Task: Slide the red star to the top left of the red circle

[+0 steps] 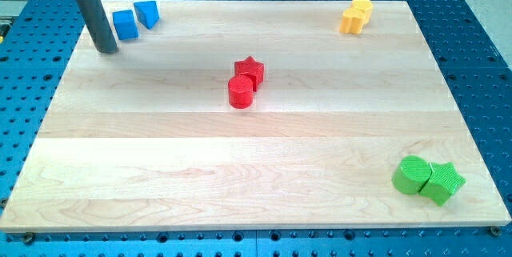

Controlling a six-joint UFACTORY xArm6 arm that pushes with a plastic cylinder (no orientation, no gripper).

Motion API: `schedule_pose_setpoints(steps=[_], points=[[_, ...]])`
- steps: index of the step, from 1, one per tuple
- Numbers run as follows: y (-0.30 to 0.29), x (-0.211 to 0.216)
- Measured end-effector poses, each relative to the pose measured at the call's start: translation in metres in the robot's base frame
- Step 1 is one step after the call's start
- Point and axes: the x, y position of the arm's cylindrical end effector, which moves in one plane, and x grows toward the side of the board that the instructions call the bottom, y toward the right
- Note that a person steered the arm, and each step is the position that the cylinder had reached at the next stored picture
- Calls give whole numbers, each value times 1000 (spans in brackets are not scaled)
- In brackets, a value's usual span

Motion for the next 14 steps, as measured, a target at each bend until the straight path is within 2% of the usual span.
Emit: schedule_pose_setpoints(steps=[1,2,3,5,8,9,12,14], points=[[1,8],[39,32],[50,49],[147,51],[253,27],[264,30],[282,74],[259,77]])
